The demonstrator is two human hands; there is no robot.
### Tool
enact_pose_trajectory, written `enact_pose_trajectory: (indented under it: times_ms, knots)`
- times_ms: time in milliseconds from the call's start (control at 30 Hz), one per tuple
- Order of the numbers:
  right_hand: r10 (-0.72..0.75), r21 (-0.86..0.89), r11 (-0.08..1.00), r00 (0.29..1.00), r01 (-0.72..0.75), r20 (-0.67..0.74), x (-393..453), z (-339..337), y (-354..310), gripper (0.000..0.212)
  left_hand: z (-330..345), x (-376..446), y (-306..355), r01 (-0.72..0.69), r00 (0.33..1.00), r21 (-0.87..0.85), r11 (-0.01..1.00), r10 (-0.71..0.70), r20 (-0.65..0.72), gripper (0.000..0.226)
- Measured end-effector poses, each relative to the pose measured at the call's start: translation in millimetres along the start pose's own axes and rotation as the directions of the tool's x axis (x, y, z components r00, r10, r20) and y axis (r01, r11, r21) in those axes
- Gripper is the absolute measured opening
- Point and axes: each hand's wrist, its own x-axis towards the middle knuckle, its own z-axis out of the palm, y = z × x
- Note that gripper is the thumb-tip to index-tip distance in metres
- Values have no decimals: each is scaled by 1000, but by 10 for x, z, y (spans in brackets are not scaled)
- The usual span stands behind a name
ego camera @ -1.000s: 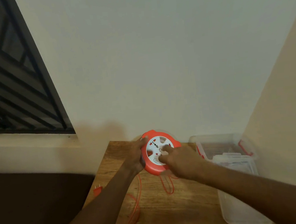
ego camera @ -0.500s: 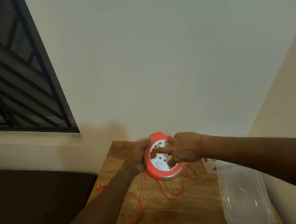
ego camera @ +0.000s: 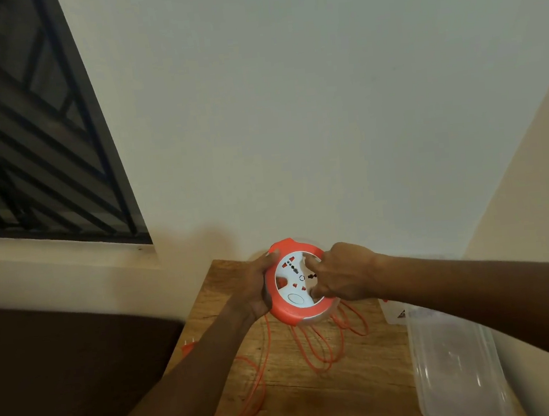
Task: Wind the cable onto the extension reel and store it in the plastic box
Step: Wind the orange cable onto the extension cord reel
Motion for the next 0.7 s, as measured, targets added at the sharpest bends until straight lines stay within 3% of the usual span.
enact_pose_trajectory:
  times_ms: [133, 267, 433, 567, 700]
  knots:
    - [-6, 95, 995, 1000, 5, 4, -45, 37, 45, 48, 17, 28, -40, 3, 1000, -5, 1000, -3, 24, 55]
    - [17, 157, 988, 997, -4, -77, -70, 1, 81, 75, 59, -7, -64, 30, 998, -3, 1000, -30, 52, 39]
    - [98, 191, 979, 990, -77, -105, 12, -30, 7, 92, 128, 15, -64, 17, 998, 5, 1000, -17, 57, 48]
    - [186, 182, 969, 979, -169, -85, 46, -127, -48, 83, 152, 17, -62, -10, 998, 1, 1000, 10, 54, 57]
    - [229, 139, 966, 970, -216, -85, 121, -173, -82, 51, 188, 36, -46, -47, 997, -34, 998, 48, 56, 49]
